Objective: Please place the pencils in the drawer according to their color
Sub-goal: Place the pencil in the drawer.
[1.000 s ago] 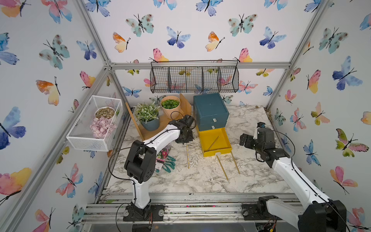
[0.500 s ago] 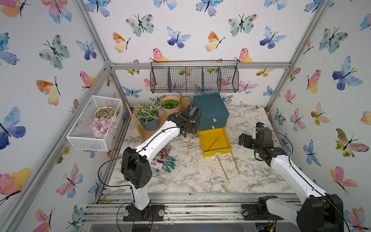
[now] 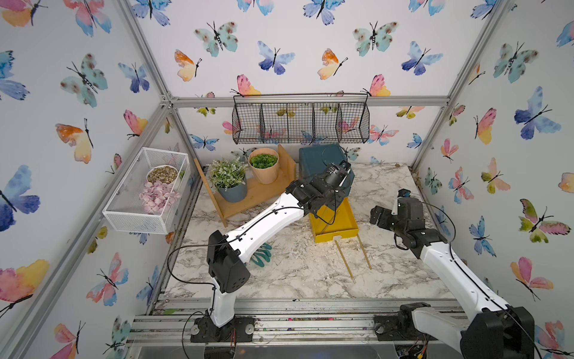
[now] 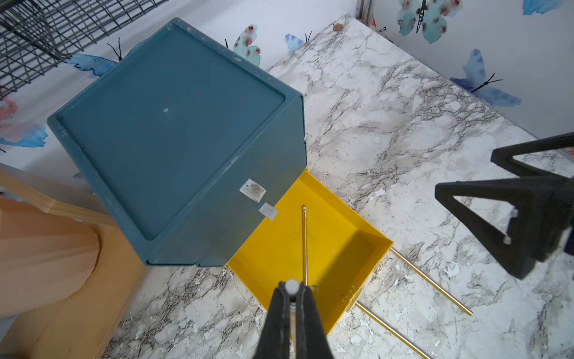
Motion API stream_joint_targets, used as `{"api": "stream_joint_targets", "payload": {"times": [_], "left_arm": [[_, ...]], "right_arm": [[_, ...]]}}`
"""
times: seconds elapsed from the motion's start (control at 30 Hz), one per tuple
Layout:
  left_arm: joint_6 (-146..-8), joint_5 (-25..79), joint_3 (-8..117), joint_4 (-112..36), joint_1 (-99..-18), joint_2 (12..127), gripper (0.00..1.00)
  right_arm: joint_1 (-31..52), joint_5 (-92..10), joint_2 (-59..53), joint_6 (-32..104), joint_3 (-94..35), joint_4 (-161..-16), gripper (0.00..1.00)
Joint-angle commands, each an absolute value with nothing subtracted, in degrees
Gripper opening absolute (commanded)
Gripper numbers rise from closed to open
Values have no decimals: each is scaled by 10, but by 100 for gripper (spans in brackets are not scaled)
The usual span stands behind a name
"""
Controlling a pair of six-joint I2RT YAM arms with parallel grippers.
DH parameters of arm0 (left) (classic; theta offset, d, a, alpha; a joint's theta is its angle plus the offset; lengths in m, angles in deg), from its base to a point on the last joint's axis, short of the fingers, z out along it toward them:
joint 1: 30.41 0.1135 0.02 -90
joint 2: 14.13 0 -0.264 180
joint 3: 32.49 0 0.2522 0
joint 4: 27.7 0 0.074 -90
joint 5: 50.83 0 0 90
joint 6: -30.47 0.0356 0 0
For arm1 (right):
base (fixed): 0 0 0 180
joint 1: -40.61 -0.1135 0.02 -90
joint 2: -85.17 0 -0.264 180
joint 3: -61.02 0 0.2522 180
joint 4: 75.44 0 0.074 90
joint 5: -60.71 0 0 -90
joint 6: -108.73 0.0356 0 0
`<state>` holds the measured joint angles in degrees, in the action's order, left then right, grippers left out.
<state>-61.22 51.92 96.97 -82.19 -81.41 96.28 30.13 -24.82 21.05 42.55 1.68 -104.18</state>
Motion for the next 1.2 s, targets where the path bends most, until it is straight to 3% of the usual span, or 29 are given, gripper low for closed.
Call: {"api": "stream_joint_targets", "payload": {"times": [0.0,0.33,0.6,0.67,0.7,0.83,0.97,1.17], "left_arm": [[-591,515,982,-783,-811,987,0],[-540,519,1008,-804,-812,1075,0],[-535,545,1014,-820,-812,1123,1],[-547,546,1017,-823,-813,1132,16],[-554,542,1017,-824,-812,1134,30],[-572,537,994,-808,-812,1120,50],[-606,537,979,-806,-813,1088,59],[-693,523,887,-763,-812,978,67]], "right_arm": [[301,-238,230,435,23,-1052,99],[301,-234,255,428,29,-1079,98],[300,-335,265,423,60,-1118,82],[300,-367,268,426,74,-1129,76],[300,-386,270,427,84,-1132,72],[300,-448,283,439,121,-1139,53],[300,-496,289,447,152,-1157,37],[287,-534,295,474,183,-1165,28]]}}
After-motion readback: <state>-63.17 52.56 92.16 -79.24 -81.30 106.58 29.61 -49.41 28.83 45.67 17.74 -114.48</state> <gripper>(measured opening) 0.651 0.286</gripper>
